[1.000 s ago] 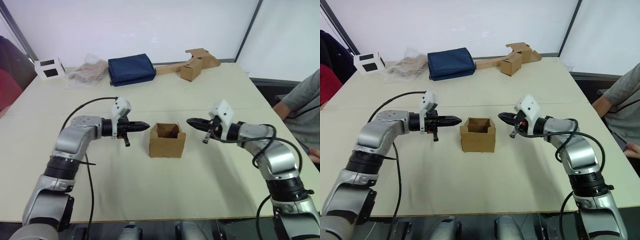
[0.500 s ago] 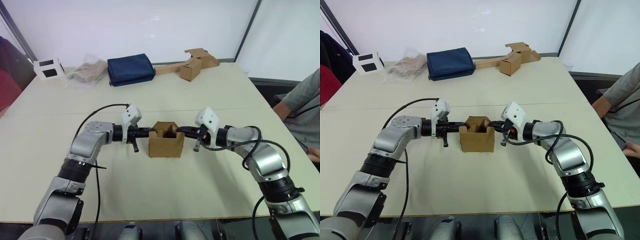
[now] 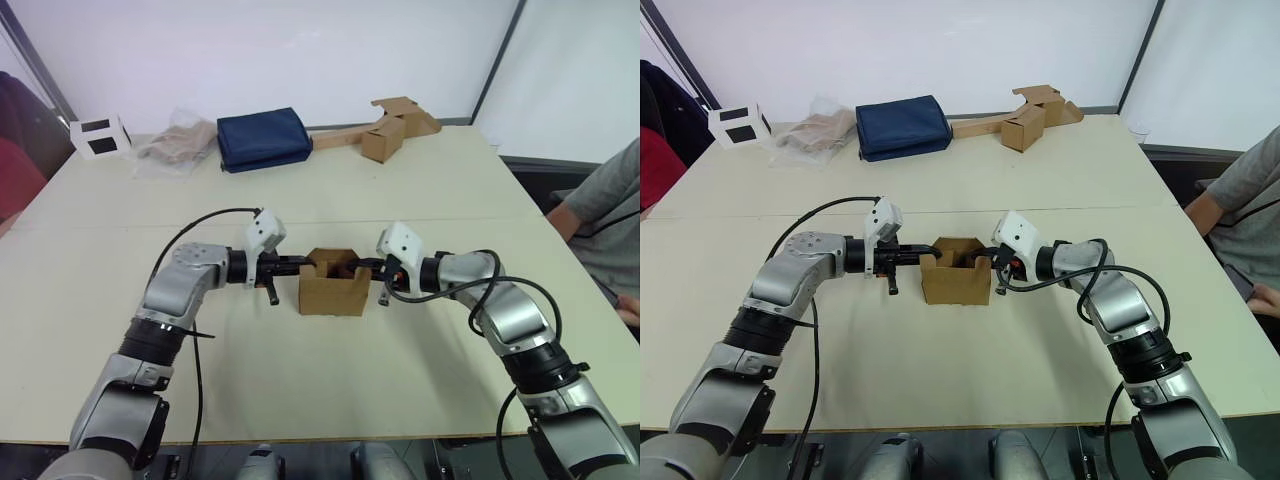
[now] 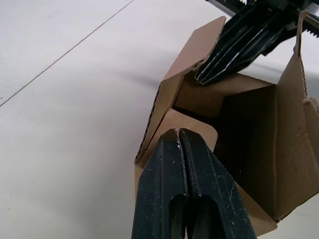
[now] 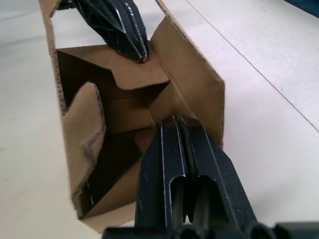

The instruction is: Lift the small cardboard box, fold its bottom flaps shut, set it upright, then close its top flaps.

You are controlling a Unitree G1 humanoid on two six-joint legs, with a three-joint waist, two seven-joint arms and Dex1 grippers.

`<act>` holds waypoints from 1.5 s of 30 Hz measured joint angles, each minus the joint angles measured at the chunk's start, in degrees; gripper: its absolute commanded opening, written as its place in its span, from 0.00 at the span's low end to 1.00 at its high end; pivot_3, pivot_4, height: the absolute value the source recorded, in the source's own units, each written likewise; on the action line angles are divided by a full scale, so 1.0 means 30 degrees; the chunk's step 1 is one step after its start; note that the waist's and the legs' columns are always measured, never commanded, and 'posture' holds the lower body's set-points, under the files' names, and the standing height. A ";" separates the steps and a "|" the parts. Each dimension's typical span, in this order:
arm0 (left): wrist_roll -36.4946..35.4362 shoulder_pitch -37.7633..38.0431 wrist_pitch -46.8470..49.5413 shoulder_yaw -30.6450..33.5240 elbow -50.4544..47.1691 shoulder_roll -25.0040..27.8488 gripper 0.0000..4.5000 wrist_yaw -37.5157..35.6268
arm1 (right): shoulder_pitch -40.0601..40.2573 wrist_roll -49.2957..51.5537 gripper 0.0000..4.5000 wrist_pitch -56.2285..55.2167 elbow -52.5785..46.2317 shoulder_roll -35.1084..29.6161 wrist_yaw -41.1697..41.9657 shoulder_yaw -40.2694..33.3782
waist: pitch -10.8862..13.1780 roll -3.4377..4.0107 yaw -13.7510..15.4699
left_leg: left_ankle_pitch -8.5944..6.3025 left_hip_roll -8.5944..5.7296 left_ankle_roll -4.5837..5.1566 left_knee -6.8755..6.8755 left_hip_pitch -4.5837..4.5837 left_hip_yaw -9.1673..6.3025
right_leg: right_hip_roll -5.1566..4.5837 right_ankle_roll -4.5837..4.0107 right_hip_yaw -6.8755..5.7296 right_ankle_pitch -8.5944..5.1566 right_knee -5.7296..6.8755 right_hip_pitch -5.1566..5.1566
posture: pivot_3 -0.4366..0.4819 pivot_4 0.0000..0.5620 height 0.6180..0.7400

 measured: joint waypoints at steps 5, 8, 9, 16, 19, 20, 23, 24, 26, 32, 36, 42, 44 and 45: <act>-0.0266 -0.0108 0.0238 0.0265 0.0218 -0.0100 0.01 -0.0090 | -0.0003 0.0503 0.00 0.0479 -0.0138 -0.0018 0.0320 -0.0534 | 0.0000 0.0000 0.0001 | 0.0000 0.0000 0.0000 0.0000 0.0000 0.0000 | 0.0000 0.0000 0.0000 0.0000 0.0001 -0.0001 | 0.48 0.27 1.00; -0.0735 -0.0360 0.0909 0.0609 0.0395 -0.0043 0.01 -0.0186 | -0.0059 0.1404 0.00 0.1269 -0.0720 -0.0135 0.0530 -0.1402 | 0.0000 0.0000 -0.0008 | 0.0000 0.0000 0.0001 -0.0003 -0.0002 0.0000 | 0.0000 0.0000 0.0000 0.0000 0.0000 -0.0004 | 0.48 0.27 1.00; -0.0887 -0.0512 0.1067 0.0712 0.0460 -0.0014 0.01 -0.0205 | -0.0093 0.1745 0.00 0.1589 -0.0976 -0.0208 0.0587 -0.1652 | 0.0002 -0.0001 -0.0006 | 0.0000 0.0000 0.0000 -0.0004 -0.0005 -0.0001 | 0.0000 0.0000 -0.0001 0.0000 0.0001 -0.0006 | 0.48 0.27 1.00; -0.0856 -0.2270 0.0993 0.1242 0.1667 0.1087 0.01 -0.0614 | -0.0771 0.5449 0.00 0.5789 -0.4635 -0.1434 0.0230 -0.4661 | 0.0003 0.0001 0.0006 | -0.0001 0.0000 0.0001 -0.0012 -0.0008 -0.0004 | 0.0002 -0.0001 -0.0003 -0.0001 -0.0002 -0.0011 | 0.48 0.27 1.00; -0.0206 -0.2654 -0.0077 0.1236 0.3669 0.0917 0.01 -0.0208 | -0.0506 0.7140 0.00 0.7616 -0.7238 -0.2187 0.0284 -0.4974 | 0.0002 0.0000 0.0015 | -0.0001 0.0000 0.0002 -0.0012 -0.0009 -0.0008 | 0.0002 -0.0001 -0.0007 -0.0001 -0.0006 -0.0008 | 0.48 0.27 1.00; 0.0366 -0.2890 -0.0903 0.1114 0.4919 0.0722 0.01 0.0079 | -0.0037 0.7559 0.00 0.8195 -0.8302 -0.2331 0.0209 -0.4780 | 0.0000 -0.0004 0.0024 | -0.0001 0.0001 0.0002 -0.0010 -0.0009 -0.0012 | 0.0003 -0.0001 -0.0010 -0.0001 -0.0007 -0.0006 | 0.48 0.27 1.00; 0.1458 -0.3112 -0.2295 0.0572 0.7009 0.0238 0.01 0.0302 | 0.0924 0.7792 0.00 0.8716 -0.9485 -0.2273 -0.0132 -0.3397 | 0.0001 -0.0004 0.0017 | -0.0001 -0.0004 0.0003 -0.0004 -0.0011 -0.0009 | 0.0001 0.0000 -0.0009 -0.0001 -0.0006 -0.0005 | 0.48 0.27 1.00; 0.1861 -0.3164 -0.2924 0.0249 0.7837 -0.0085 0.01 0.0285 | 0.1250 0.7648 0.00 0.8697 -0.9700 -0.2179 -0.0398 -0.2821 | 0.0001 -0.0004 0.0026 | -0.0001 -0.0008 0.0002 -0.0001 -0.0015 -0.0009 | 0.0000 0.0000 -0.0009 -0.0001 -0.0006 -0.0007 | 0.48 0.27 1.00; 0.2300 -0.3174 -0.3679 0.0019 0.9074 -0.0676 0.01 0.0260 | 0.1441 0.7126 0.00 0.8591 -0.9802 -0.2117 -0.0829 -0.1963 | 0.0002 -0.0006 0.0017 | -0.0001 -0.0008 0.0002 0.0001 -0.0022 -0.0009 | 0.0000 0.0000 -0.0010 -0.0001 -0.0007 -0.0011 | 0.48 0.27 1.00; 0.2452 -0.3216 -0.4254 0.0131 1.0392 -0.1852 0.01 0.0070 | 0.1552 0.5447 0.00 0.7887 -0.9333 -0.2142 -0.1846 -0.0493 | 0.0003 -0.0008 0.0011 | -0.0001 -0.0007 0.0002 -0.0002 -0.0028 -0.0010 | 0.0002 0.0000 -0.0010 -0.0001 -0.0004 -0.0027 | 0.48 0.27 1.00; 0.2317 -0.3208 -0.4052 0.0252 1.0228 -0.2113 0.01 -0.0393 | 0.1535 0.4411 0.00 0.6826 -0.8186 -0.2141 -0.2008 -0.0127 | 0.0003 -0.0008 0.0003 | -0.0001 -0.0006 0.0002 -0.0003 -0.0028 -0.0010 | 0.0002 0.0000 -0.0010 -0.0001 -0.0004 -0.0027 | 0.48 0.27 1.00; 0.2249 -0.2872 -0.3616 0.0304 0.9310 -0.2108 0.01 -0.0520 | 0.1351 0.3493 0.00 0.5695 -0.6439 -0.1867 -0.1848 0.0241 | 0.0003 -0.0008 -0.0008 | -0.0001 -0.0005 0.0002 -0.0004 -0.0027 -0.0011 | 0.0002 0.0000 -0.0009 -0.0001 -0.0003 -0.0027 | 0.48 0.27 1.00; 0.2220 -0.2640 -0.3376 0.0351 0.9026 -0.2098 0.01 -0.0506 | 0.1217 0.3327 0.00 0.5602 -0.5869 -0.1444 -0.1831 0.0314 | 0.0003 -0.0008 -0.0013 | -0.0001 -0.0005 0.0002 -0.0004 -0.0026 -0.0011 | 0.0003 0.0000 -0.0009 -0.0001 -0.0002 -0.0027 | 0.48 0.27 1.00; 0.2208 -0.2557 -0.3292 0.0365 0.8936 -0.2101 0.01 -0.0502 | 0.1148 0.3328 0.00 0.5601 -0.5662 -0.1273 -0.1831 0.0316 | 0.0003 -0.0008 -0.0014 | -0.0001 -0.0005 0.0002 -0.0004 -0.0026 -0.0011 | 0.0003 0.0000 -0.0009 -0.0001 -0.0001 -0.0027 | 0.48 0.27 1.00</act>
